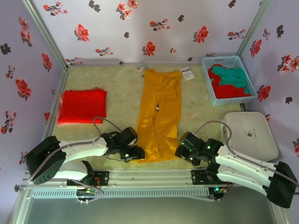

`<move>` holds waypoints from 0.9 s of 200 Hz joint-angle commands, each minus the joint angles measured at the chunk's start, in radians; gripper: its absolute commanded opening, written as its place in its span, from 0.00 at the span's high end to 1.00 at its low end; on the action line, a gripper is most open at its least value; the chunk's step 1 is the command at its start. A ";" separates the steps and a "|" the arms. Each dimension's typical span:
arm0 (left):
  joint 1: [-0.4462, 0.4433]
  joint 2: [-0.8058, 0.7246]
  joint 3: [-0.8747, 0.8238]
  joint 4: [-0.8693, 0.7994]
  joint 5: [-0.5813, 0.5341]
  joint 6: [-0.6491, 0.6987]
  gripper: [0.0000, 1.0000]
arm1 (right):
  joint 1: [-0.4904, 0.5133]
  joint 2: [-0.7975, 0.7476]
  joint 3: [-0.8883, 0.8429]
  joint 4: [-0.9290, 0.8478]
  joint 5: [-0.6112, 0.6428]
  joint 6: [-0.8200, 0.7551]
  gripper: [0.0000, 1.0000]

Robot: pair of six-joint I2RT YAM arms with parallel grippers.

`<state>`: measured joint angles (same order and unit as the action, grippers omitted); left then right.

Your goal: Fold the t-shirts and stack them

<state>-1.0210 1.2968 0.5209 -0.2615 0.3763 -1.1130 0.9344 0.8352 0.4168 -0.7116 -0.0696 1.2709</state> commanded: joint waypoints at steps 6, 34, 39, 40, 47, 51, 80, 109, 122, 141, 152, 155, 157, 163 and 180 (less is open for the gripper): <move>-0.007 0.024 0.002 0.002 -0.023 0.013 0.51 | 0.006 0.070 0.007 0.137 0.017 -0.062 0.39; -0.006 0.039 0.001 0.035 -0.035 0.008 0.54 | 0.006 0.179 0.033 0.160 0.009 -0.109 0.43; -0.007 0.042 0.000 0.038 -0.036 0.006 0.55 | 0.007 0.191 0.033 0.162 0.006 -0.111 0.44; -0.007 0.042 -0.001 0.039 -0.038 0.006 0.55 | 0.006 0.195 0.033 0.164 0.006 -0.113 0.44; -0.007 0.049 0.002 0.044 -0.040 0.005 0.56 | 0.007 0.212 0.031 0.172 0.003 -0.114 0.46; -0.006 0.051 0.002 0.046 -0.042 0.004 0.57 | 0.006 0.218 0.030 0.175 0.002 -0.114 0.47; -0.007 0.068 0.003 0.070 -0.045 0.000 0.65 | 0.006 0.201 0.022 0.192 0.015 -0.116 0.64; -0.007 0.076 0.016 0.064 -0.046 0.007 0.73 | 0.006 0.145 0.023 0.178 0.027 -0.104 0.90; -0.007 0.076 0.022 0.059 -0.045 0.011 0.76 | 0.007 0.121 0.025 0.168 0.027 -0.092 0.99; -0.007 0.076 0.026 0.053 -0.045 0.013 0.81 | 0.006 0.092 0.027 0.139 0.022 -0.076 1.00; -0.007 0.074 0.028 0.049 -0.043 0.014 0.85 | 0.006 0.081 0.026 0.107 0.022 -0.062 1.00; -0.007 0.072 0.027 0.047 -0.043 0.013 0.87 | 0.006 0.077 0.026 0.096 0.022 -0.058 1.00; -0.007 0.072 0.027 0.046 -0.043 0.013 0.87 | 0.006 0.075 0.026 0.088 0.022 -0.055 1.00; -0.007 0.068 0.026 0.044 -0.044 0.013 0.89 | 0.007 0.068 0.027 0.068 0.022 -0.049 1.00; -0.007 0.056 0.025 0.034 -0.044 0.013 0.93 | 0.007 0.044 0.028 0.010 0.009 -0.012 1.00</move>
<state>-1.0210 1.3586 0.5285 -0.2283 0.3584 -1.1126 0.9344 0.9115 0.4400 -0.5896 -0.0601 1.1976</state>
